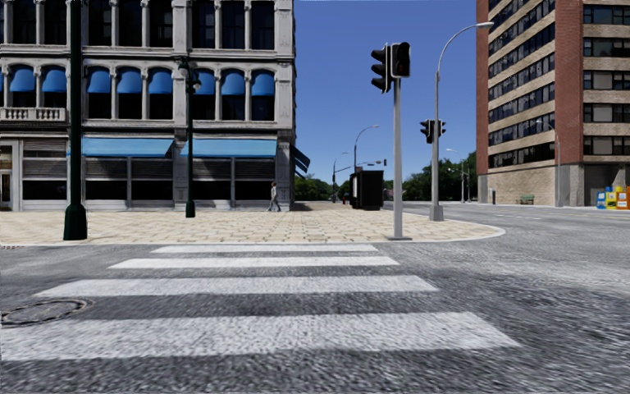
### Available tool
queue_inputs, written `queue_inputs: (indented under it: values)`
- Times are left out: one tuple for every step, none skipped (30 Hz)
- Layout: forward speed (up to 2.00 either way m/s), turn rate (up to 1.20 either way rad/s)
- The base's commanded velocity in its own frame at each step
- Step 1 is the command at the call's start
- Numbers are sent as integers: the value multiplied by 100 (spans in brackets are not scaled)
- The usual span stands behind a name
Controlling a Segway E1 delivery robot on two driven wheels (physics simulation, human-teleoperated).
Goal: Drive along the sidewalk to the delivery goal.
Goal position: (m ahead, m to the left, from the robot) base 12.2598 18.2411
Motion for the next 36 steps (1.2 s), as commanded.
queue_inputs:
  values:
    - [197, 18]
    - [197, 18]
    - [197, 18]
    - [197, 18]
    - [197, 18]
    - [197, 18]
    - [197, 18]
    - [197, 18]
    - [197, 19]
    - [197, 19]
    - [197, 25]
    - [197, 30]
    - [197, 30]
    - [197, 34]
    - [197, 35]
    - [197, 35]
    - [197, 35]
    - [197, 35]
    - [197, 35]
    - [197, 35]
    - [197, 37]
    - [197, 37]
    - [197, 37]
    - [197, 38]
    - [197, 38]
    - [197, 38]
    - [197, 38]
    - [197, 38]
    - [197, 38]
    - [197, 38]
    - [197, 38]
    - [197, 38]
    - [197, 38]
    - [197, 38]
    - [197, 38]
    - [197, 38]
